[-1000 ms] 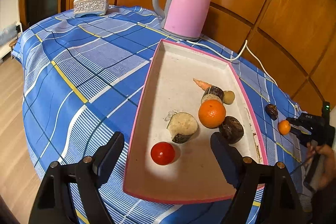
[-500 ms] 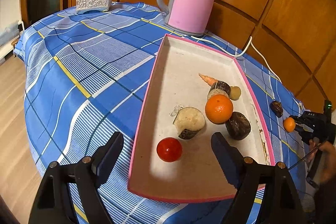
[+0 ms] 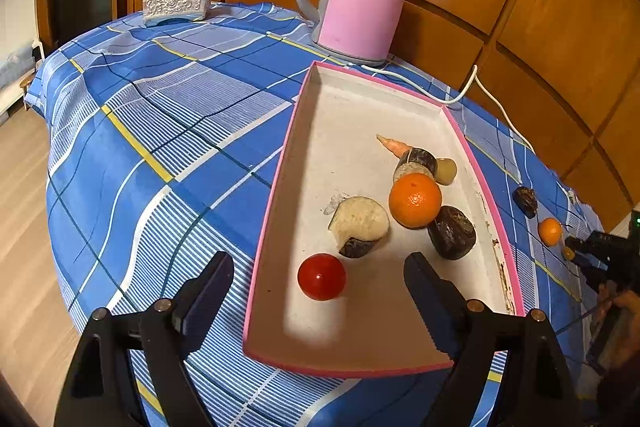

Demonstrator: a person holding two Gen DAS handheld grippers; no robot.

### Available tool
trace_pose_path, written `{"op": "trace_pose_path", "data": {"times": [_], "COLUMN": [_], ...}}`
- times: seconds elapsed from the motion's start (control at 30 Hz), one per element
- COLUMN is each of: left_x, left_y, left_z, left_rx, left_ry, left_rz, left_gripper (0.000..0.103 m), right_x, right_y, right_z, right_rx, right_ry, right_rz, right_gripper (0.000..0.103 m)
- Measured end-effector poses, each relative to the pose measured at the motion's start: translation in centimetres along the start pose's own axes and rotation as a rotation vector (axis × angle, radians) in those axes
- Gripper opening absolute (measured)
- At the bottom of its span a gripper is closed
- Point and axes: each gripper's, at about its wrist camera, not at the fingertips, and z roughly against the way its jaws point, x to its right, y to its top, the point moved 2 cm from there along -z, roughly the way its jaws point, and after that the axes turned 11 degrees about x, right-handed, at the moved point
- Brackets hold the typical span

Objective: Organize fruits
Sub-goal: 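Reach the right gripper to the small yellow round fruit and grasp it, then carry the yellow fruit into the tray and open the right gripper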

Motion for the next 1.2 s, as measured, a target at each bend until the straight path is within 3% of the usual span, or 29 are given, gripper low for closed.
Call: {"op": "trace_pose_path", "data": {"times": [0.23, 0.83, 1.2], "left_x": [0.2, 0.4, 0.4], "left_y": [0.0, -0.2, -0.2], "left_z": [0.2, 0.2, 0.3], "left_rx": [0.0, -0.009, -0.006], "left_ry": [-0.006, -0.012, -0.017], "left_rz": [-0.005, -0.008, -0.002], "left_gripper": [0.088, 0.088, 0.089], "right_x": [1.5, -1.0, -0.7], "right_y": [-0.9, -6.4, -6.8], "right_z": [1.9, 5.2, 5.8], "right_rx": [0.024, 0.055, 0.069], "right_ry": [-0.039, -0.154, -0.111], "right_rz": [0.017, 0.388, 0.38], "right_gripper": [0.026, 0.026, 0.026]}}
